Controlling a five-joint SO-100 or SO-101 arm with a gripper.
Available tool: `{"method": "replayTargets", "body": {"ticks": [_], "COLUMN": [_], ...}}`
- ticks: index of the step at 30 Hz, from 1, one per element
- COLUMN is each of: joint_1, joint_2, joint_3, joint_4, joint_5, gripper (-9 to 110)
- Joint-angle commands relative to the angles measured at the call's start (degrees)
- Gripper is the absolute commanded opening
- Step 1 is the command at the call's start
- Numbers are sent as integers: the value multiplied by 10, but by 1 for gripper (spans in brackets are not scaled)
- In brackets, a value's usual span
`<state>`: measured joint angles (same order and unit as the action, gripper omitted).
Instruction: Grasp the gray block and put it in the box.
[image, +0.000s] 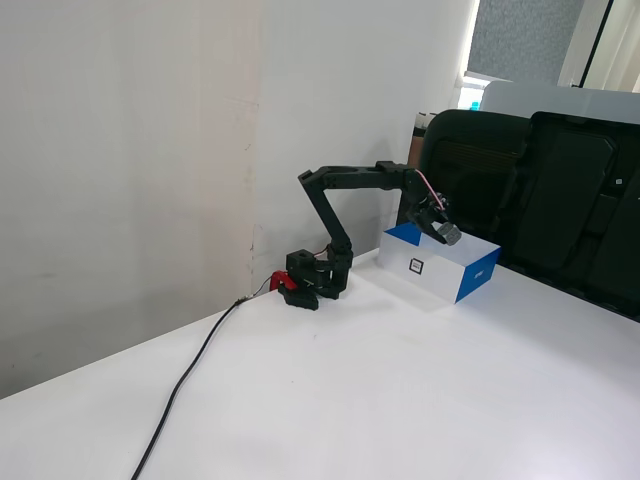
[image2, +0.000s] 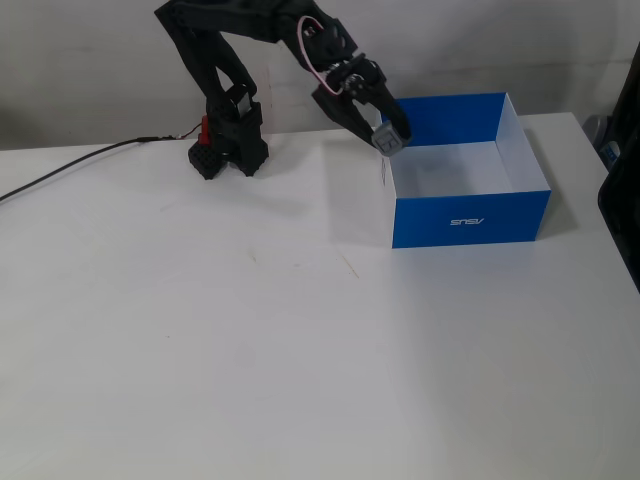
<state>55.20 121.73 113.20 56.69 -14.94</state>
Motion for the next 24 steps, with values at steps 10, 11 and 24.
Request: {"method": "replayTargets", "body": {"ticks": [10, 11, 24], "joint_1": [74, 76, 126], "joint_2": [-112, -123, -235], "joint_3": [-161, -177, -329], "joint_4": [16, 22, 118], "joint_5": [4, 4, 10], "gripper": [0, 0, 29]}}
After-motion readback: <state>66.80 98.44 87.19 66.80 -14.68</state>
